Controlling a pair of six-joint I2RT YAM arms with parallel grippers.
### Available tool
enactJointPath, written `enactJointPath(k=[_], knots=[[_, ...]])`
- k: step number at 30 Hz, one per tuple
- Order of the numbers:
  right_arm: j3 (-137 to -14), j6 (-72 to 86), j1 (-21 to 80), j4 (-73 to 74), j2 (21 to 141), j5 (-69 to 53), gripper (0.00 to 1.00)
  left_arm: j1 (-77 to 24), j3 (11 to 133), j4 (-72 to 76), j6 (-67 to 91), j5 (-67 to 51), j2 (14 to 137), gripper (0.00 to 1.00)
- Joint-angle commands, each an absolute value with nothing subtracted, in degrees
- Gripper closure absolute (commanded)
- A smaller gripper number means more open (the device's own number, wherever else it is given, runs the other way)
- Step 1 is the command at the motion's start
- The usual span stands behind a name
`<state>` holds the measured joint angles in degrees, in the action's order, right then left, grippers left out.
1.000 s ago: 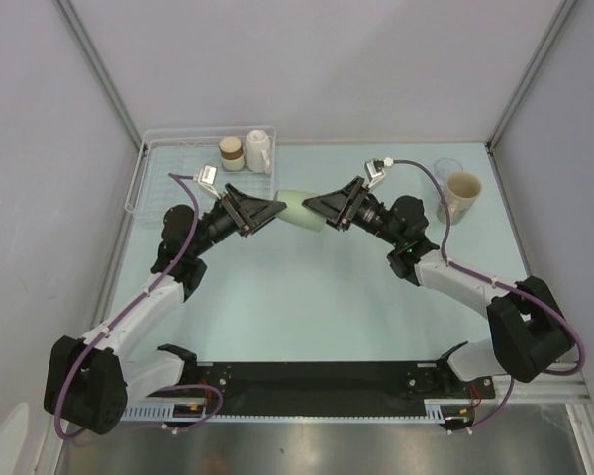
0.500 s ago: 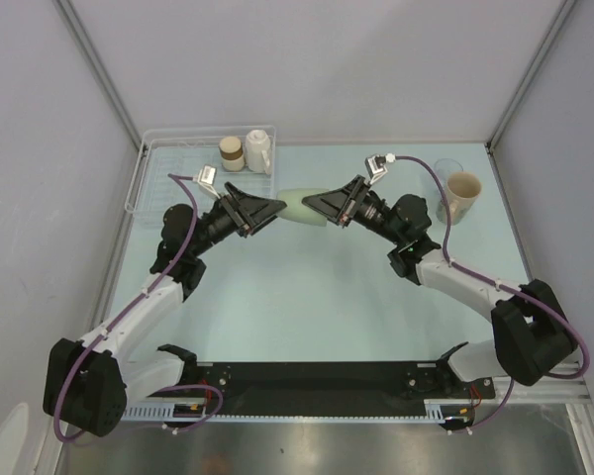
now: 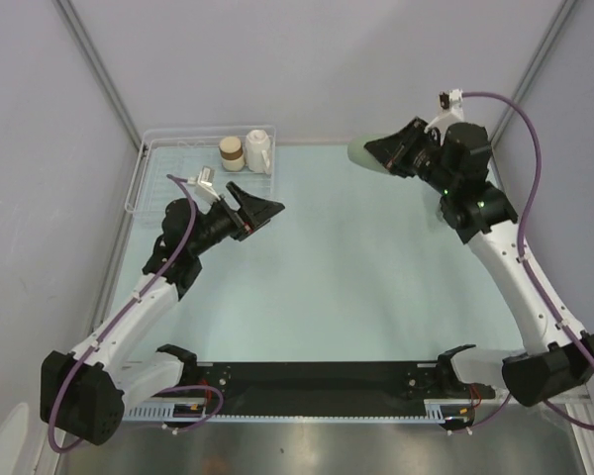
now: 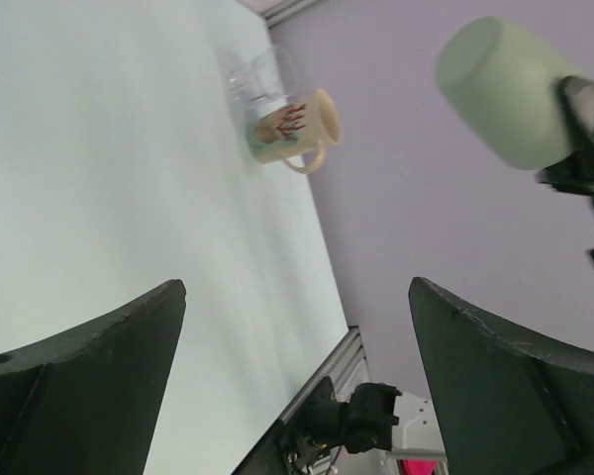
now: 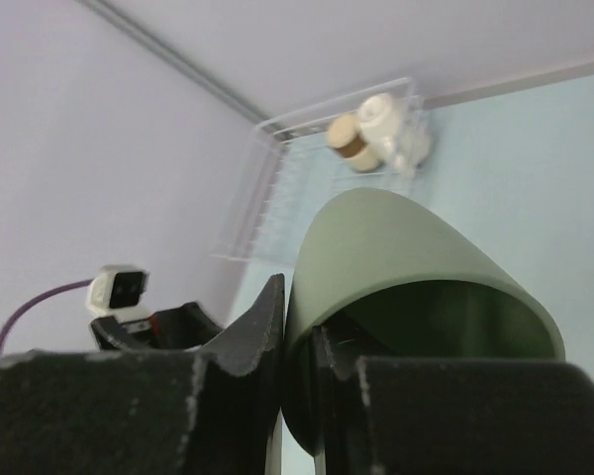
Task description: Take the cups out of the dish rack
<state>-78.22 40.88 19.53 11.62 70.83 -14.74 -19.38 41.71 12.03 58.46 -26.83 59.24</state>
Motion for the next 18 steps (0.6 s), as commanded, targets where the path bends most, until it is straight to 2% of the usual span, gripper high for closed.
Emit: enactJointPath(k=[1,4,9,16,18], knots=[[-89.89,29.10,20.21,34.96,78.12,-0.46,1.00,-19.69,44.47,1.61,53.80,-22.07,59.94,0.00],[-101.56,25.76,21.79,44.89,86.55,12.87,1.00,-19.69,45.35,-3.84,52.12,-20.22,60.64,0.00],[-124.40,22.50,22.76,60.89,102.55,20.91,1.00,-19.78,47.63,-10.62,49.32,-19.34,64.15,0.00],[-136.39,26.54,19.96,66.35,117.57,22.33,1.00,-20.04,47.37,-13.18,48.60,-20.56,66.27,0.00],[-136.23,28.03,18.81,66.27,119.26,21.01,1.00,-20.21,47.20,-13.27,48.25,-20.57,66.71,0.00]])
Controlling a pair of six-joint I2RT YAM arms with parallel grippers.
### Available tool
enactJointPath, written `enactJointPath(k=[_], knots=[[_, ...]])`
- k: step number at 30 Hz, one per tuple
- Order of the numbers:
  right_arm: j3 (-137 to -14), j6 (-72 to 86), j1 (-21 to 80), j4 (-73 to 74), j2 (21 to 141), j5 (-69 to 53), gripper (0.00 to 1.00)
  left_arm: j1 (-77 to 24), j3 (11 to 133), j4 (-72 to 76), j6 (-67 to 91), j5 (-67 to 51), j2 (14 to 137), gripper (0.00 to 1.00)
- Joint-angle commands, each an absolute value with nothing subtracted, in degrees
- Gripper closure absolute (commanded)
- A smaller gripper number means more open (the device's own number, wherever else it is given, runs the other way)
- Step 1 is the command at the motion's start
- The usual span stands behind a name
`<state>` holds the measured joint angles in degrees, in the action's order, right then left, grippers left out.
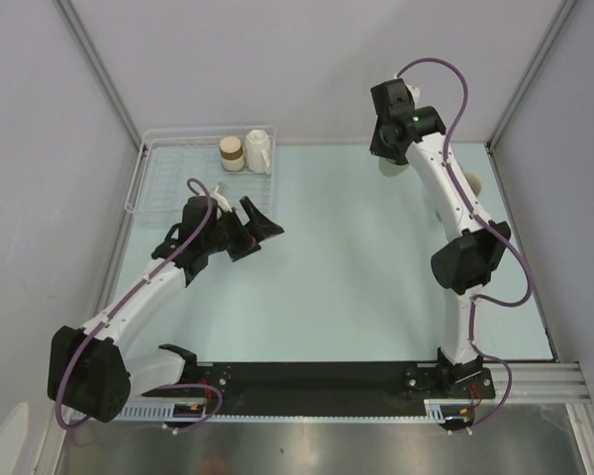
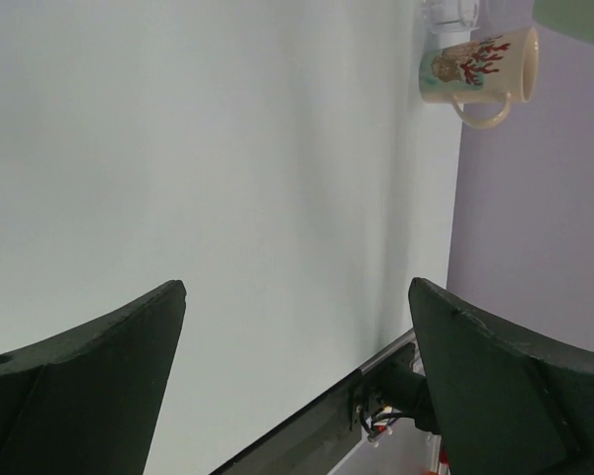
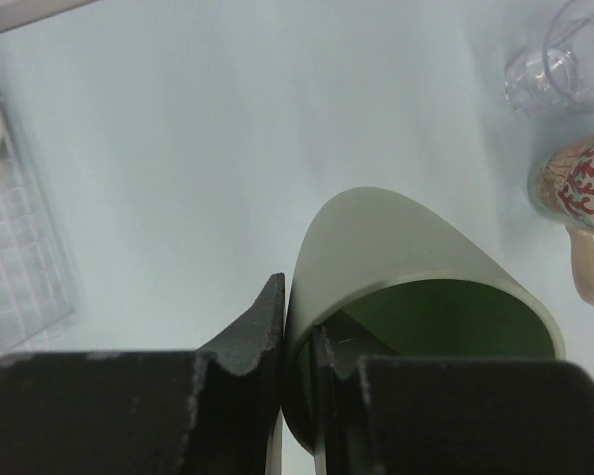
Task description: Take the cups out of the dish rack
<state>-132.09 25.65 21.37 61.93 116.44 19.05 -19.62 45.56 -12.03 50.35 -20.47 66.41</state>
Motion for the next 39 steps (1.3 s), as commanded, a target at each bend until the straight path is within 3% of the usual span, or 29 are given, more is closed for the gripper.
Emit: enactJointPath(k=[1,8,11,15,22,31,39], knots=[[-135.10,28.21,17.94,65.75,120.05,20.40,1.00,-20.30,47.20,-13.27,48.16,-20.65,67.06,0.00],[-125.80,28.04,17.57,61.44,118.49,19.95,1.00,-20.56,46.50,-13.36,47.55,-21.62,69.26,0.00],[-118.41,27.69,17.84,59.86,112.78,18.81,1.00,-20.92,45.62,-12.66,47.55,-21.62,69.69,0.00],[-99.55,26.90,17.58,56.17,101.80,18.72,1.00,-21.53,45.00,-11.61,47.46,-21.88,70.75,0.00],[-83.61,24.61,10.92,51.78,86.95,15.56,1.00,-23.11,45.79,-10.72,47.20,-22.33,73.74,0.00],[-74.19,28.56,4.14,47.91,84.29,13.98,1.00,-26.19,48.16,-11.16,47.11,-21.62,76.29,0.00],[-71.80,29.53,6.68,45.61,83.04,13.62,1.00,-26.81,49.66,-11.60,46.32,-21.71,77.60,0.00]])
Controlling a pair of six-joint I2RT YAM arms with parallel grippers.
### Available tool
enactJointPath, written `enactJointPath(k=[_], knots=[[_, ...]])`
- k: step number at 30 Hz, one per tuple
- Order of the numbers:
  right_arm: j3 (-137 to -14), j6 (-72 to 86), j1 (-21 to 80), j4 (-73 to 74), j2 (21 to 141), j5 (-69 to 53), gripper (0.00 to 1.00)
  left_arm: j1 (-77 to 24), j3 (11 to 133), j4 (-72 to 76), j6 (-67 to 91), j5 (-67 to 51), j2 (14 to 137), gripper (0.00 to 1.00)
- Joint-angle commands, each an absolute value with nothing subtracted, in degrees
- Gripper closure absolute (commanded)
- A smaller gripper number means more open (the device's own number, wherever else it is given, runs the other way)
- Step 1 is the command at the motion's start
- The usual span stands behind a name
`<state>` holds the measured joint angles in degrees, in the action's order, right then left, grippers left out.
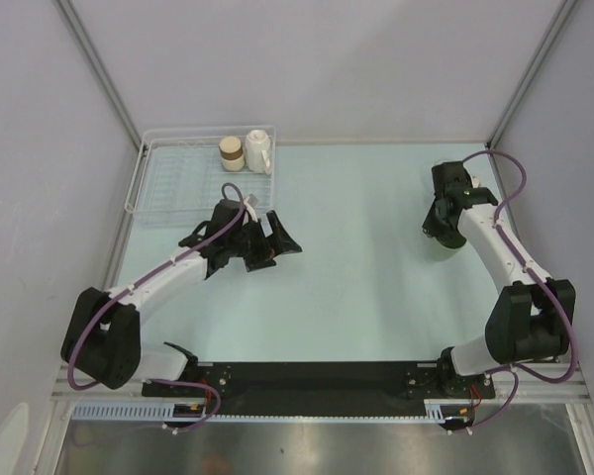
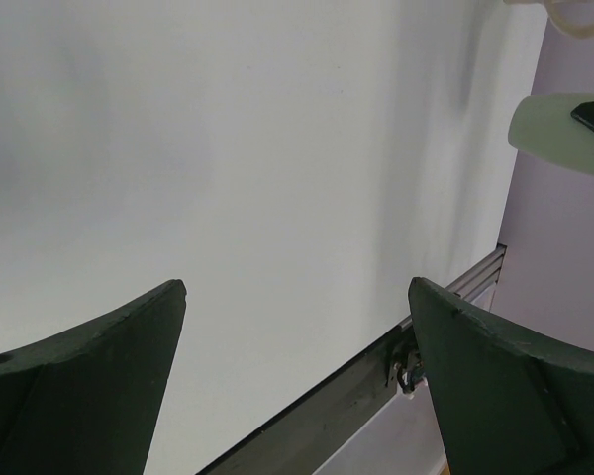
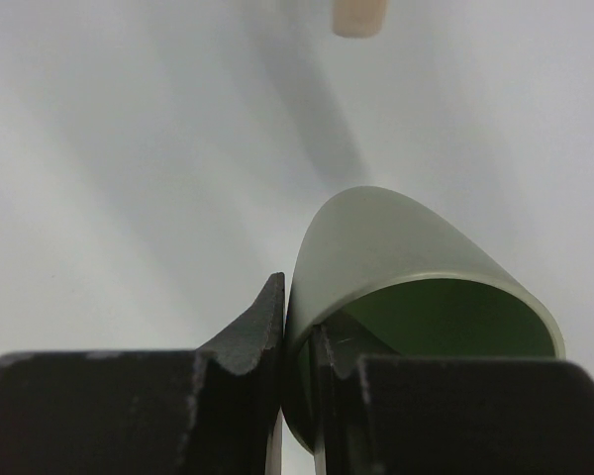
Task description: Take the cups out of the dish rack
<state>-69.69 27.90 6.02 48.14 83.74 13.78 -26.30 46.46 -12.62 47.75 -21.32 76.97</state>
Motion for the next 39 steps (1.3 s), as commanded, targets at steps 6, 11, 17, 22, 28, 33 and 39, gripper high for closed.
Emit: enactJointPath(k=[6,11,17,22,28,33,39], knots=[[-72.24,29.18,5.54,42.37,85.86,12.31,1.00,-27.07,50.10,-11.78,45.88,-21.53,77.96,0.00],[-78.65,29.62,6.59,40.69,92.62,10.90,1.00,-27.07,50.54,-12.13,45.79,-21.80,78.40,0.00],[-82.00,29.71,5.89,40.35,98.70,11.60,1.00,-27.07,50.98,-13.10,45.26,-21.01,77.61,0.00],[-85.77,29.27,5.45,39.11,103.44,8.89,1.00,-27.07,50.80,-13.18,45.44,-21.36,78.13,0.00],[-97.10,28.56,8.96,39.46,109.85,6.51,1.00,-27.16,51.59,-13.18,45.44,-21.36,78.84,0.00],[-106.95,29.00,10.11,43.24,117.84,7.29,1.00,-27.16,52.12,-13.71,44.91,-21.36,79.37,0.00],[-120.04,29.09,9.49,49.92,125.67,10.19,1.00,-27.16,52.64,-14.50,44.39,-21.36,79.98,0.00]])
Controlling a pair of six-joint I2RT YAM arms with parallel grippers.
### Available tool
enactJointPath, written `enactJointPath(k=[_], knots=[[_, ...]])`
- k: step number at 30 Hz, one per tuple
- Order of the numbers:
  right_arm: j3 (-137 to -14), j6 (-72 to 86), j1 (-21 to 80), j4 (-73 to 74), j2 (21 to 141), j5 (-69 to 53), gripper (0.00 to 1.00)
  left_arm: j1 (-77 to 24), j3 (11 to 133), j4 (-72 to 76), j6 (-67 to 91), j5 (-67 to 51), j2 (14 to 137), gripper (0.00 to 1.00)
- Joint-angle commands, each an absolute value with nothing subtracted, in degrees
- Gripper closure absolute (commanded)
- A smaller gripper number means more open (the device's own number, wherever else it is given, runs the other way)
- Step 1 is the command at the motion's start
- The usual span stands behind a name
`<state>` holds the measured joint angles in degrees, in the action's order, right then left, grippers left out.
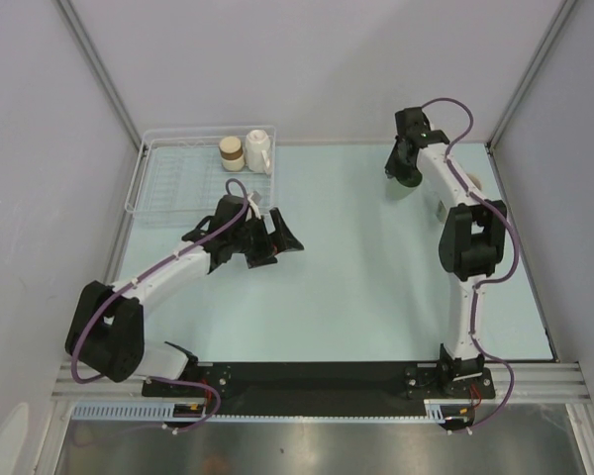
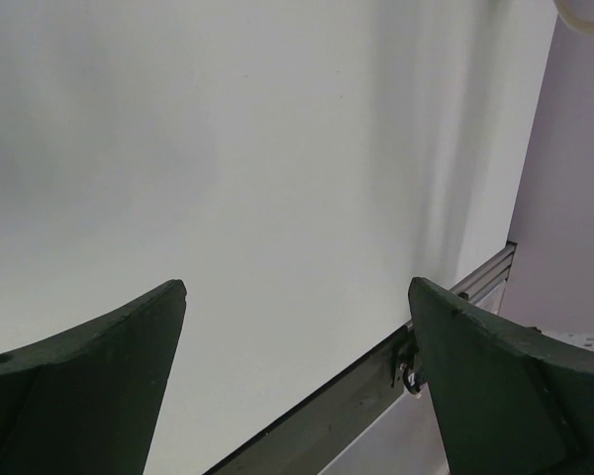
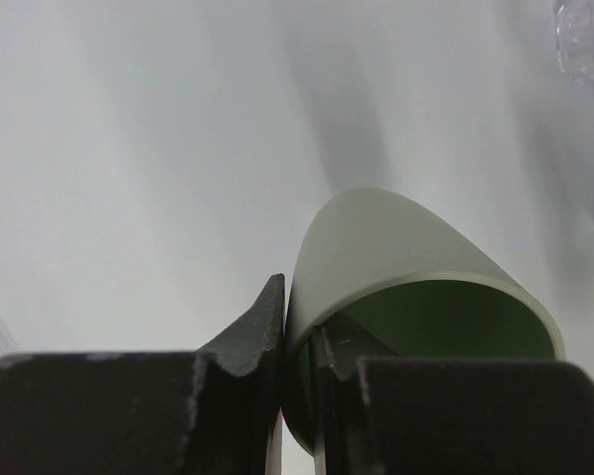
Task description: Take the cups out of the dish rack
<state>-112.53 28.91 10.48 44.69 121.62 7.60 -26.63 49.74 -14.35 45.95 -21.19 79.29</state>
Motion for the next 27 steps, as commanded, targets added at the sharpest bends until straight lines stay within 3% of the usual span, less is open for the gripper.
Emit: enactJointPath(k=[1,8,27], knots=[[-123.54,29.09,9.23,50.62,127.77,10.37,1.00,-27.16,52.82,-14.59,44.38,-21.27,80.15,0.00],[-139.72,28.39,9.05,58.52,137.27,12.65,1.00,-27.16,55.46,-15.64,43.16,-21.45,82.62,0.00],[-137.28,27.68,7.12,55.11,141.15,16.08,1.00,-27.16,57.83,-16.26,42.45,-22.24,85.87,0.01]])
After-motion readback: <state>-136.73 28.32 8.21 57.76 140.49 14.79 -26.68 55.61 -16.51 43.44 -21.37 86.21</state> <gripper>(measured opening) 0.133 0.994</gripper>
